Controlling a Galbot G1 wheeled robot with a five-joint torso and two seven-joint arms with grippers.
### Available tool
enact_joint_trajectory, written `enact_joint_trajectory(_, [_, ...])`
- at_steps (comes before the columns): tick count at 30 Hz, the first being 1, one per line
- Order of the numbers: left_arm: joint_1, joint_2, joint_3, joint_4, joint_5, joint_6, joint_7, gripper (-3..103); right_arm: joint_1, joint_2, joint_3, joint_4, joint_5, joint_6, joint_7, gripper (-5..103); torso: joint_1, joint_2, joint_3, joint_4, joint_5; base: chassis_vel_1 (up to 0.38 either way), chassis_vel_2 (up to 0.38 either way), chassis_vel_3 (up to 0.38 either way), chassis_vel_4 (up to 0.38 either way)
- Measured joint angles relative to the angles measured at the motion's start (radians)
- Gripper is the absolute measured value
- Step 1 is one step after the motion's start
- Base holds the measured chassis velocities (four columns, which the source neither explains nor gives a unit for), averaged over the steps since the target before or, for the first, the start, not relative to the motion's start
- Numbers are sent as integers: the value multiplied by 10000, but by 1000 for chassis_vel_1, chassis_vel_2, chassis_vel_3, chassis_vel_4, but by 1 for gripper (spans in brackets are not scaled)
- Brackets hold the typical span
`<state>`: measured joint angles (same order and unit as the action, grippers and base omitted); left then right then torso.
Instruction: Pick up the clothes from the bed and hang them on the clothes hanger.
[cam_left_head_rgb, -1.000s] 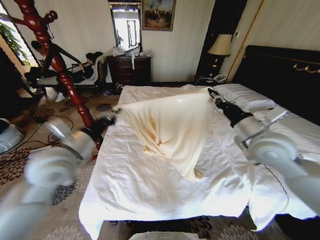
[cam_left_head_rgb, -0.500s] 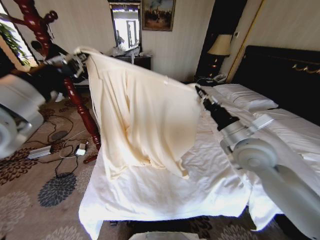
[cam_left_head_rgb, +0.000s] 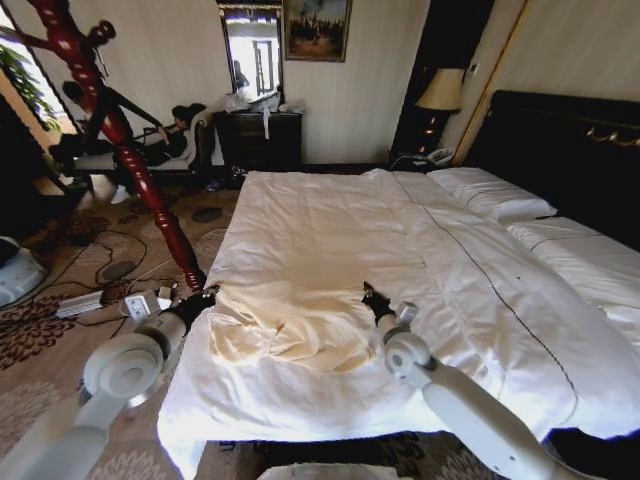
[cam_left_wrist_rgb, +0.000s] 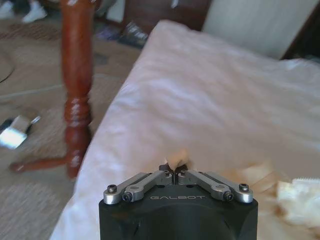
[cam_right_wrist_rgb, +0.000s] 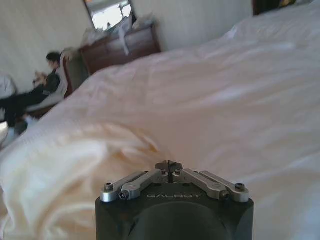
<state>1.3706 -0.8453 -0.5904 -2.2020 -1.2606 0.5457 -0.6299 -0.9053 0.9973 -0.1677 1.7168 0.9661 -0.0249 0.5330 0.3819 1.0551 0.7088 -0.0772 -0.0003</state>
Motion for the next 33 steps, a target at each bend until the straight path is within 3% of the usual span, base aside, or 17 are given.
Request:
enact_joint_trajectory(3, [170,-544,276,555,598,132,-38,0,13,581,-626,-428,-292,-263,69,0,0,0,0,-6,1,0,0,0,0])
enact_joint_trajectory(7, [131,-1169,558,1110,1188,106,241,0,-268,822,-954,-138,-415,-151,-66,-2,0,0,0,-6,0,0,0,0,0])
enact_joint_trajectory(9, [112,-1315,627,1191,1294,87,291,0,-396,790,-921,57,-440,52,-247,3,0,0,0,-8,2,0,0,0,0])
enact_joint_trajectory(12, [242,-1686,821,1270,1706,76,347,0,-922,423,-347,888,-353,870,-1171,19,0,0,0,-11,3,0,0,0,0])
enact_joint_trajectory(14, [339,-1766,842,1281,1851,90,339,0,-1051,306,-151,1086,-292,1029,-1368,19,-1,1,0,-10,3,0,0,0,0])
enact_joint_trajectory(15, [538,-1891,855,1329,2216,119,334,0,-1262,106,202,1451,-112,1230,-1641,25,-1,1,0,-10,3,0,0,0,0])
enact_joint_trajectory(18, [1015,-2151,799,1414,2893,125,332,0,-1390,-234,917,2104,657,1289,-1673,41,-1,1,-1,-7,0,0,0,0,0])
enact_joint_trajectory(20, [1132,-2224,750,1414,3031,110,334,0,-1285,-317,1071,2149,876,1149,-1557,47,-2,1,-1,-8,3,0,0,0,0])
enact_joint_trajectory(21, [1243,-2309,686,1397,3183,94,333,0,-1052,-420,1206,2106,986,708,-1286,52,-1,1,-1,-8,6,0,0,0,0])
enact_joint_trajectory(22, [1243,-2309,686,1397,3183,94,333,0,-1052,-420,1206,2106,986,708,-1286,52,-1,1,-1,-8,6,0,0,0,0])
enact_joint_trajectory(24, [1407,-2445,581,1277,3372,69,333,0,-486,-741,1318,1888,1148,-745,-679,58,0,0,1,-5,5,0,0,0,0])
enact_joint_trajectory(26, [1509,-2514,531,1158,3497,66,338,0,181,-1126,1258,1832,2105,-2059,-528,69,0,1,1,-9,4,0,0,0,0])
enact_joint_trajectory(27, [1509,-2514,531,1158,3497,66,338,0,181,-1126,1258,1832,2105,-2059,-528,69,0,1,1,-9,4,0,0,0,0])
enact_joint_trajectory(30, [1592,-2731,493,1012,3717,66,362,0,1776,-1571,929,1705,3948,-4476,-618,85,-1,1,0,-7,-1,0,0,0,0])
enact_joint_trajectory(31, [1592,-2731,493,1012,3717,66,362,0,1776,-1571,929,1705,3948,-4476,-618,85,-1,1,0,-7,-1,0,0,0,0])
enact_joint_trajectory(33, [1616,-2930,490,951,3853,68,370,0,2733,-1478,520,1210,4264,-5200,-909,90,0,0,1,-5,1,0,0,0,0])
